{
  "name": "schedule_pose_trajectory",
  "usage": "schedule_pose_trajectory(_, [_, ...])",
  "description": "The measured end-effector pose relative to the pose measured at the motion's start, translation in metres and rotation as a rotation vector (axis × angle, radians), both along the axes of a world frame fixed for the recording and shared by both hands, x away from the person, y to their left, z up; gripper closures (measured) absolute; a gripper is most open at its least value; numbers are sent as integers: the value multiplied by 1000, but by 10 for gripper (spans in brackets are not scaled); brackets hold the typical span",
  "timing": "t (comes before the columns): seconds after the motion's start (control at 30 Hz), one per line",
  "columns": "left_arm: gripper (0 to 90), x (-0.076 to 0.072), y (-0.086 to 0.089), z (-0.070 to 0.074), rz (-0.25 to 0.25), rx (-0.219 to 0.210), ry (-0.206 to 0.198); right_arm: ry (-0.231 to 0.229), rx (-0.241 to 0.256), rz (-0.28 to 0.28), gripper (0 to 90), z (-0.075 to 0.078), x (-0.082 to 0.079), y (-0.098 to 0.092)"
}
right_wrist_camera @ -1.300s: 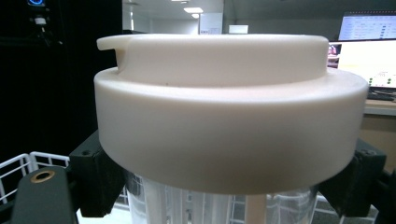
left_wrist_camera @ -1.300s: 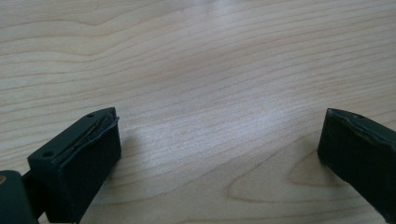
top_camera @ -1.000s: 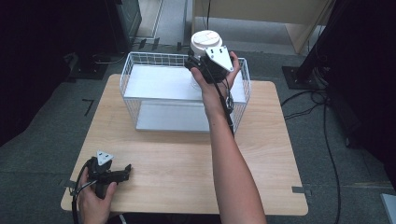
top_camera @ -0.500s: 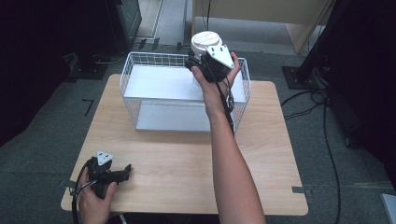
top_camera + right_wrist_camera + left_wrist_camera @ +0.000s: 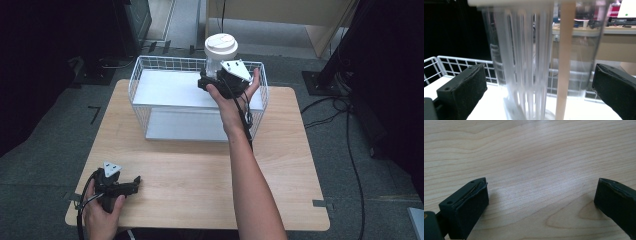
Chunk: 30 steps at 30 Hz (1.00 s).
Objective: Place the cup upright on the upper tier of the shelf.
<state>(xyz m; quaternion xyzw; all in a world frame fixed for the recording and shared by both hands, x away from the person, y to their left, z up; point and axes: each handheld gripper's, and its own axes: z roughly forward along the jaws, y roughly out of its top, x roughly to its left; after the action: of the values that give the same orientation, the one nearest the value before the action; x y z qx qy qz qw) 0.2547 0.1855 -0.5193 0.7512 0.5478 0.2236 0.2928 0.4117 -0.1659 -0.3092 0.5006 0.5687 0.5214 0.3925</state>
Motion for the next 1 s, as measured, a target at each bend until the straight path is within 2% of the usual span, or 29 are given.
schedule_pose_trajectory(0.17, [0,0,0,0,-1,1,1,-3,-18,25,0,-10,-14,-2])
schedule_pose_trajectory(0.47, [0,0,-1,0,5,0,1,5,-14,50,0,-33,-36,-11])
schedule_pose_trajectory(0.77, [0,1,-1,0,5,-2,1,9,-35,83,0,-58,-62,-18])
schedule_pose_trajectory(0.93, [0,1,-1,0,5,-1,1,-3,4,116,0,-68,-77,-27])
schedule_pose_trajectory(1.0, [0,1,-1,0,6,-2,1,-4,3,120,0,-71,-79,-29])
